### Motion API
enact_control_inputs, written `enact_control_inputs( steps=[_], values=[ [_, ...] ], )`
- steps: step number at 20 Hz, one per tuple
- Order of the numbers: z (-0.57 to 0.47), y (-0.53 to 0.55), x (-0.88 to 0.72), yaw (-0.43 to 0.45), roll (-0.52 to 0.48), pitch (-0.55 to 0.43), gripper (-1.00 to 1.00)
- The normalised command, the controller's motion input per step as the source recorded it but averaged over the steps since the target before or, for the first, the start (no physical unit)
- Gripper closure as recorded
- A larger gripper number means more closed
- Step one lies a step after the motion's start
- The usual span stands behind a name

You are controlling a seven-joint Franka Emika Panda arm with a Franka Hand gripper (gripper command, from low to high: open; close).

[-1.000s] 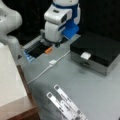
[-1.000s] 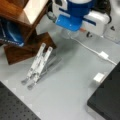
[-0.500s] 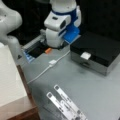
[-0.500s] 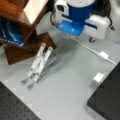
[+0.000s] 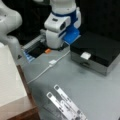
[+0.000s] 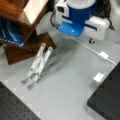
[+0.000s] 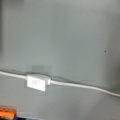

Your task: Turn off the lamps. Pick up the book. Place the book on the shelf position.

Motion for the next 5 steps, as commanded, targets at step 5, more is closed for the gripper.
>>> enact_control_inputs(
  steps=[5],
  values=[
    [-0.22,-0.11,-0.25,-0.016,0.089,-0.230,-1.00]
  ],
)
